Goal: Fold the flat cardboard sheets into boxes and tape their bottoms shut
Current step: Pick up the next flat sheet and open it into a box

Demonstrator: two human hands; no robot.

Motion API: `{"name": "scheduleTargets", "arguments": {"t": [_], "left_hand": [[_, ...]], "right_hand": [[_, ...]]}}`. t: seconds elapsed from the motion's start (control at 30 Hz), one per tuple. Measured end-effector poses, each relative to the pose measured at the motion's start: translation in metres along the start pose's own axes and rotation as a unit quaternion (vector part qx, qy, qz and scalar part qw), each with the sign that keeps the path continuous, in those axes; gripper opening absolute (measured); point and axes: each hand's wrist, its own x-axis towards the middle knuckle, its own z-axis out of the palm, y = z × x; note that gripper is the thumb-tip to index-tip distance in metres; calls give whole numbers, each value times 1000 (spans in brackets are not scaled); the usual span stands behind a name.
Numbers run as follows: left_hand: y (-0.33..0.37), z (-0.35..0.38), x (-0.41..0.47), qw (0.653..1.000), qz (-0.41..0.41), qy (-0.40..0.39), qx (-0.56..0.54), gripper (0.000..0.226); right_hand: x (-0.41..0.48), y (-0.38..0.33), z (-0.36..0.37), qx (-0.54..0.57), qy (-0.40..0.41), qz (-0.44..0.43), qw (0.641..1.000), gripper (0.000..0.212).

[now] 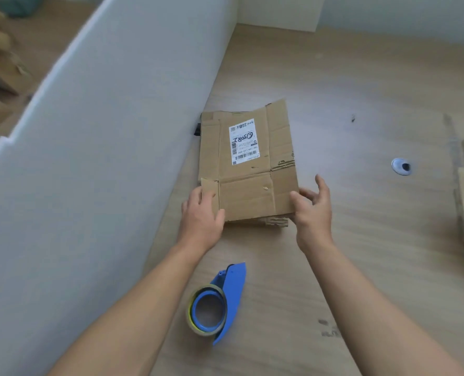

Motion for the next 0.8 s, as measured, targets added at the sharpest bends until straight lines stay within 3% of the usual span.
{"name": "scheduleTargets", "arguments": {"t": [0.07,0.13,0.2,0.6,0.8], "left_hand": [[15,0,-10,998,-6,20,-58,48],[26,0,-20,997,-7,19,-79,48],[35,4,-30,997,0,5,-72,48],[73,20,-78,995,1,-15,-95,50],[89,34,-91,983,3,-43,-176,55]], "right_hand": [[-5,-7,-10,110,-39,79,990,54],[-14,-12,-20,77,-106,101,986,29],[-25,-13,-34,13,-135,81,987,20],[-38,-53,-143,36,-70,-71,994,20],[-30,-43,-186,182,-53,-7,982,24]]}}
